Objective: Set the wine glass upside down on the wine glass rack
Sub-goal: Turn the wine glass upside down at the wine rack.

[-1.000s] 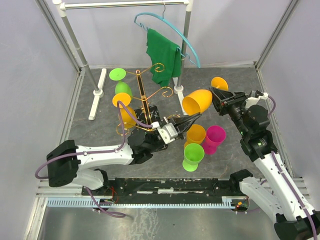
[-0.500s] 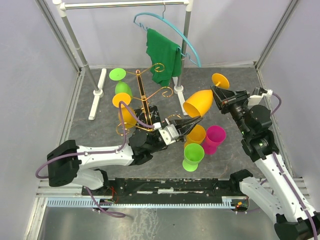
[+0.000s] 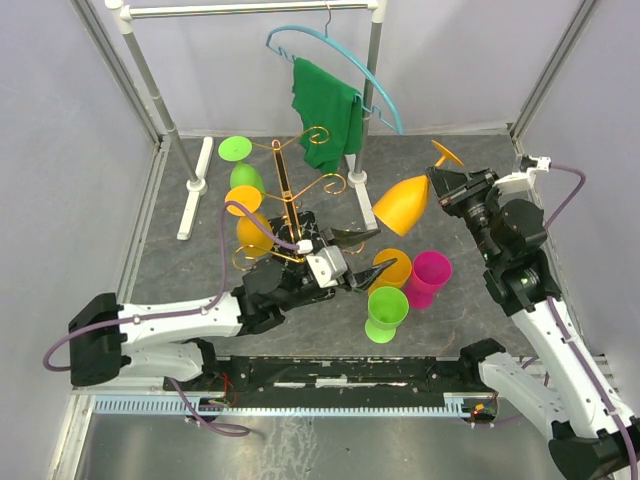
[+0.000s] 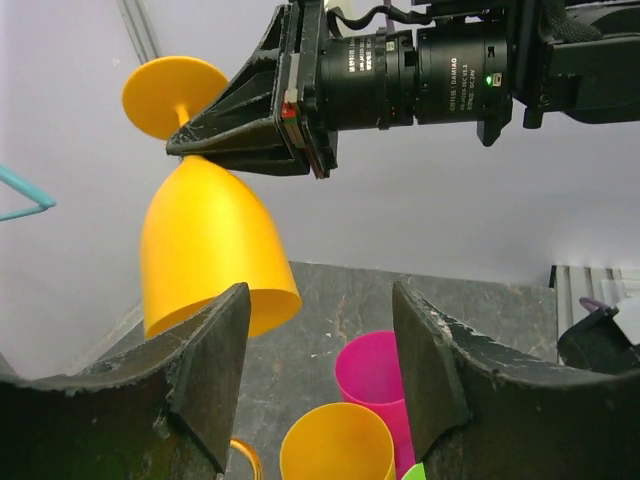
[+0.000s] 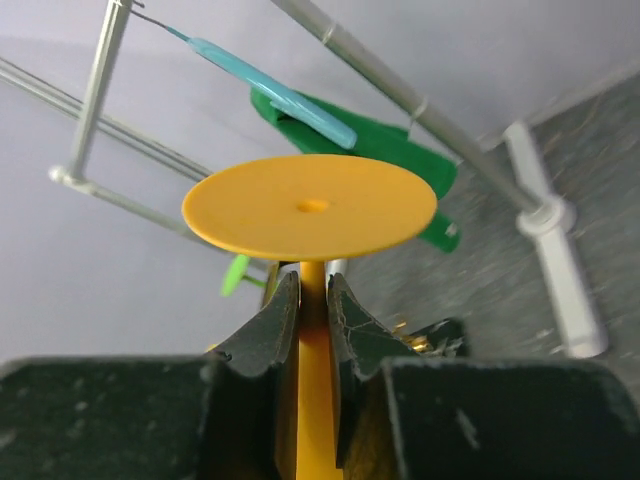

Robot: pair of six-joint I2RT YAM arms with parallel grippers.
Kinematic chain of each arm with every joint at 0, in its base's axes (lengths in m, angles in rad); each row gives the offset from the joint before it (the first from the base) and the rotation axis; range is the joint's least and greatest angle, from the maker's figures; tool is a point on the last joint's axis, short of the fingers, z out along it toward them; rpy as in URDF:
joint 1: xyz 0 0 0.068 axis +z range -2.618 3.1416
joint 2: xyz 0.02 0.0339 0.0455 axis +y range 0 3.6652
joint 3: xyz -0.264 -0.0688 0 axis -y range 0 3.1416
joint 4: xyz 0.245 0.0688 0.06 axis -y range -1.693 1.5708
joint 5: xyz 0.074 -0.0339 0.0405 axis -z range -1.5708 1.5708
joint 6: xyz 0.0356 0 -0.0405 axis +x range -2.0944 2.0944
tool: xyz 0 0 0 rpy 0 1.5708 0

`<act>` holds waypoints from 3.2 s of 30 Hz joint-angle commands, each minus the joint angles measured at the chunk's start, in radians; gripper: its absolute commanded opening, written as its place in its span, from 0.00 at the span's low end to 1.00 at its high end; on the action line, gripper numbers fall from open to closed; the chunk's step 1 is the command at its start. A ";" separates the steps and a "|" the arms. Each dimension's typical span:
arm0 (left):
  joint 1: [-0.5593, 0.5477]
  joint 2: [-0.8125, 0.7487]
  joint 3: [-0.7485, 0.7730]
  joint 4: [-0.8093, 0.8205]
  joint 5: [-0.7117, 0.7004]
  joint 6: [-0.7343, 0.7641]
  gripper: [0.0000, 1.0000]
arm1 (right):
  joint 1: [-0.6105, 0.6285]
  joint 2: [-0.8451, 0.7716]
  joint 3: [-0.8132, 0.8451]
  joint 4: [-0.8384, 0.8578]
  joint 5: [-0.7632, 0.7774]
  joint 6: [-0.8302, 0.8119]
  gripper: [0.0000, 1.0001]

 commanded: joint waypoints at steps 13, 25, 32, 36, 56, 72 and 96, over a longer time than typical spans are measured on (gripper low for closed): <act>-0.001 -0.188 0.506 -0.763 -0.324 -0.212 0.65 | 0.007 0.189 0.014 0.240 -0.183 -0.820 0.01; -0.001 -0.246 0.604 -0.894 -0.376 -0.206 0.67 | 0.060 0.396 -0.100 0.657 -0.365 -0.986 0.01; -0.001 -0.262 0.586 -0.899 -0.392 -0.184 0.68 | 0.113 0.527 -0.016 0.663 -0.327 -1.068 0.01; -0.001 -0.281 0.570 -0.898 -0.401 -0.177 0.69 | 0.144 0.607 0.026 0.696 -0.307 -1.126 0.01; 0.000 -0.348 0.527 -0.911 -0.402 -0.164 0.70 | 0.152 0.935 0.327 0.701 -0.438 -1.223 0.01; -0.001 -0.343 0.509 -0.899 -0.418 -0.149 0.72 | 0.160 0.915 0.287 0.737 -0.440 -1.193 0.01; 0.000 -0.365 0.499 -0.901 -0.422 -0.159 0.72 | 0.321 0.800 0.111 0.841 -0.247 -1.215 0.01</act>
